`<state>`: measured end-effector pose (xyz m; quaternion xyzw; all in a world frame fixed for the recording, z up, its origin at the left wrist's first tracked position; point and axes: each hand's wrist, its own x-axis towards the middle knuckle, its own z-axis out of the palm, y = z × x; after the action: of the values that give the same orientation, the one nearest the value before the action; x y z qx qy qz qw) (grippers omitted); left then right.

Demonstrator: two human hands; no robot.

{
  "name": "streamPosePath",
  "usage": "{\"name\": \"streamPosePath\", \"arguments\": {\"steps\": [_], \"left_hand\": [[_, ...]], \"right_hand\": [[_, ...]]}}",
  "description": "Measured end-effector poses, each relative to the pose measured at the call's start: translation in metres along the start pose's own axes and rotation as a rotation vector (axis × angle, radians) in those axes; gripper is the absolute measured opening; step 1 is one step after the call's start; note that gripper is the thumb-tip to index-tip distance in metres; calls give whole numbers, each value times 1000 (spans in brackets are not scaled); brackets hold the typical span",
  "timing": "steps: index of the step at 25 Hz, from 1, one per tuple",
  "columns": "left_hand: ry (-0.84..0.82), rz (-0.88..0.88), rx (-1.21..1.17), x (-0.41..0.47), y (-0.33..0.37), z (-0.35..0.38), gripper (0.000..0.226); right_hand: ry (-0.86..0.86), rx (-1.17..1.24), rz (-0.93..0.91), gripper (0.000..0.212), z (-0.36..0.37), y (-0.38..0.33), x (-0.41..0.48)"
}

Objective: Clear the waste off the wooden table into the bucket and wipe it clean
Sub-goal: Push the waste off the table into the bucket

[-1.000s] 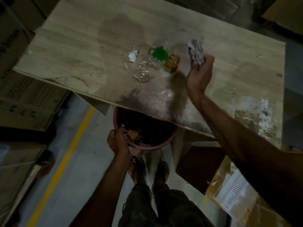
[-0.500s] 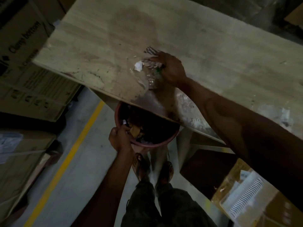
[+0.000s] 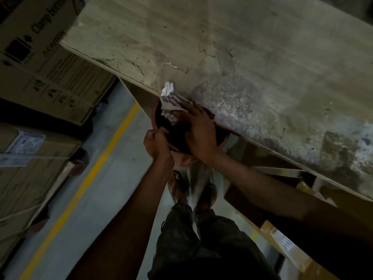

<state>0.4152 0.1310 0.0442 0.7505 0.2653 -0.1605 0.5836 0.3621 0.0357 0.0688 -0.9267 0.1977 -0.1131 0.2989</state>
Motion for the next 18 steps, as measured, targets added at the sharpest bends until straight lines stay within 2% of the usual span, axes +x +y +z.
{"name": "streamPosePath", "arguments": {"steps": [3,6,8,10,12,14,18], "left_hand": [[18,-24,4,0,1,-4,31],[-2,-87,-41,2,-1,-8,37],[-36,-103,-91,7,-9,-8,35],[-51,-82,-140,11,-16,-7,27],[-59,-69,-158,17,-22,-6,24],[-73,-60,-174,23,-28,-5,24],[-58,-77,-193,38,-33,-10,28]], "right_hand": [[100,246,107,44,-12,-14,-5],[317,415,396,44,-40,4,13],[490,390,550,43,-62,34,36],[552,255,646,48,-77,67,60],[478,106,679,58,-76,91,83],[485,11,595,58,-64,112,106],[474,-28,540,53,-54,177,174]]}}
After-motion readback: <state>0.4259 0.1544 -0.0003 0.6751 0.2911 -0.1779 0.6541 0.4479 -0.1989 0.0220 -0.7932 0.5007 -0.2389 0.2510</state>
